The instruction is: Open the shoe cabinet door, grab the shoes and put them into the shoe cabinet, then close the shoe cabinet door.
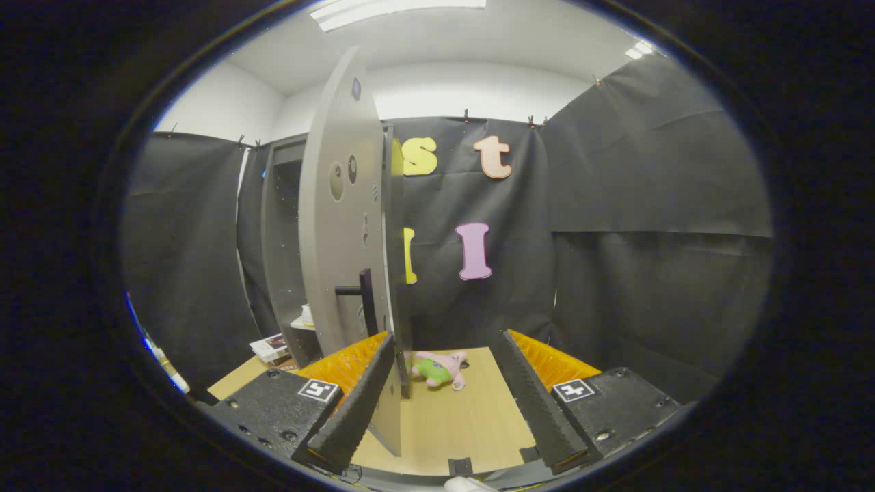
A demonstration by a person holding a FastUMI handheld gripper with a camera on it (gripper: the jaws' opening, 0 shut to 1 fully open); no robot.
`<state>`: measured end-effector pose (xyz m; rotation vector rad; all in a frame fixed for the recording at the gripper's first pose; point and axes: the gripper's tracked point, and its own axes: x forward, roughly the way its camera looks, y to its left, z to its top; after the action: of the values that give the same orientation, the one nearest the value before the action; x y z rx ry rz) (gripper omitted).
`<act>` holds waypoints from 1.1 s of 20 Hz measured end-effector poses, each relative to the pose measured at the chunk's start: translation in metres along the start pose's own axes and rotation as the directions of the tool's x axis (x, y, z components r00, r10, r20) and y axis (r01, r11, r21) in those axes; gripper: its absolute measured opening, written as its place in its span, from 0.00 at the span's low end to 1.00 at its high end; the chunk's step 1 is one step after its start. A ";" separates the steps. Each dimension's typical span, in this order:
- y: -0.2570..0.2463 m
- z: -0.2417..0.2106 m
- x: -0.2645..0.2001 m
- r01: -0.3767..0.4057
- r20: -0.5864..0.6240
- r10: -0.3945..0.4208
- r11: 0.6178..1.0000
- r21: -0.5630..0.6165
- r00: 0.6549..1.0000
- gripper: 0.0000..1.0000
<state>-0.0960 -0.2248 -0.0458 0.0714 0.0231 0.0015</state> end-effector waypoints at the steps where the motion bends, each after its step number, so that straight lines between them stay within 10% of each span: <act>1: 0.002 0.001 0.010 -0.005 0.004 0.005 1.000 -0.003 1.000 0.99; 22: 0.087 0.000 0.035 -0.066 -0.043 0.065 0.997 -0.033 0.997 0.94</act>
<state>-0.0611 -0.1384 -0.0404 0.0381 0.0622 0.0689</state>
